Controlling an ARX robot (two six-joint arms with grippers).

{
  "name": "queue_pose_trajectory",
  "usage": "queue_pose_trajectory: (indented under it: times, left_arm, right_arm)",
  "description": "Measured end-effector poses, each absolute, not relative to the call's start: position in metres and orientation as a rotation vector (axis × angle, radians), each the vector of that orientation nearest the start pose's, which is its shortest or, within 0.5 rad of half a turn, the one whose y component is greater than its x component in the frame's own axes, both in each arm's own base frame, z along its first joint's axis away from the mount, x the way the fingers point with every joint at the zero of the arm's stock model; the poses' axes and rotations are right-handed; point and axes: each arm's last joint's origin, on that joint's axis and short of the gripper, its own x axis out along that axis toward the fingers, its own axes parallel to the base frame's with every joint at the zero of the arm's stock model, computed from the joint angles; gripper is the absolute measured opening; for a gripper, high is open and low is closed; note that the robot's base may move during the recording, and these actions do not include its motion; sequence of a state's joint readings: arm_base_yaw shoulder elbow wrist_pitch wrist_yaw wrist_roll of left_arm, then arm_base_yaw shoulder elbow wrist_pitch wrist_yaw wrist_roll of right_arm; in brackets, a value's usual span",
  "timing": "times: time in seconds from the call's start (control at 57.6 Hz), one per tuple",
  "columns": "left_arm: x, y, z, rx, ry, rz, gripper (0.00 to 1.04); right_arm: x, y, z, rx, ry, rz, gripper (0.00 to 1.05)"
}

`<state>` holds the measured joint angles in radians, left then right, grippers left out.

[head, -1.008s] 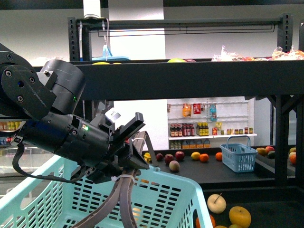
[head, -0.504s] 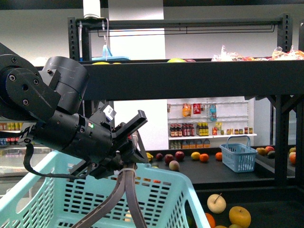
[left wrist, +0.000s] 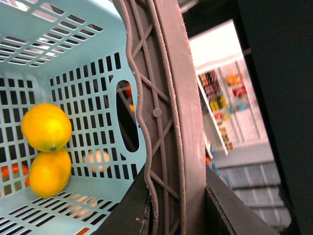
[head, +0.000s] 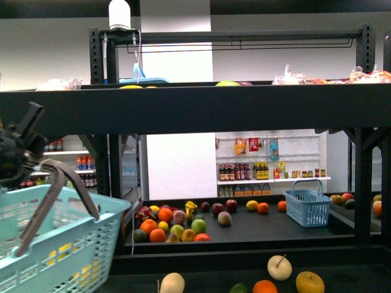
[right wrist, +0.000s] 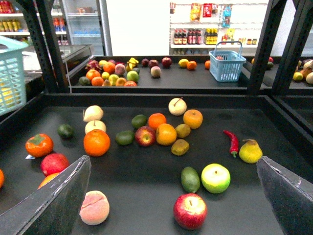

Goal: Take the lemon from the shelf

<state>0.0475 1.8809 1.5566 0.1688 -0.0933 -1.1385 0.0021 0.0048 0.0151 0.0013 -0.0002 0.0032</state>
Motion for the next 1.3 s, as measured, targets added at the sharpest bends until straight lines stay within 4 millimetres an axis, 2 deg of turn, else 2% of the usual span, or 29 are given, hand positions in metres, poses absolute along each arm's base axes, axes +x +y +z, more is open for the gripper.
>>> queue_pose_trajectory:
  times: [0.174, 0.365, 0.591, 0.817, 1.043, 1.234, 1.303]
  left_arm:
    - [0.431, 0.068, 0.325, -1.232, -0.099, 0.343, 0.19]
    - [0.411, 0.100, 0.330, -1.295, -0.211, 0.418, 0.19]
    - [0.391, 0.137, 0.316, -1.308, -0.223, 0.496, 0.19]
    - [0.381, 0.157, 0.304, -1.307, -0.216, 0.531, 0.19]
    - [0.379, 0.165, 0.300, -1.300, -0.206, 0.518, 0.19]
    - [0.385, 0.168, 0.274, -1.296, -0.136, 0.518, 0.19]
    - [0.384, 0.168, 0.271, -1.289, -0.129, 0.519, 0.19]
  right_arm:
    - [0.097, 0.000, 0.168, 0.003, -0.012, 0.002, 1.02]
    - [0.097, 0.000, 0.168, 0.003, -0.012, 0.002, 1.02]
    - [0.097, 0.000, 0.168, 0.003, -0.012, 0.002, 1.02]
    - [0.097, 0.000, 0.168, 0.003, -0.012, 0.002, 1.02]
    - [0.097, 0.000, 0.168, 0.003, -0.012, 0.002, 1.02]
    - [0.097, 0.000, 0.168, 0.003, -0.012, 0.002, 1.02]
    - [0.097, 0.000, 0.168, 0.003, -0.012, 0.002, 1.02]
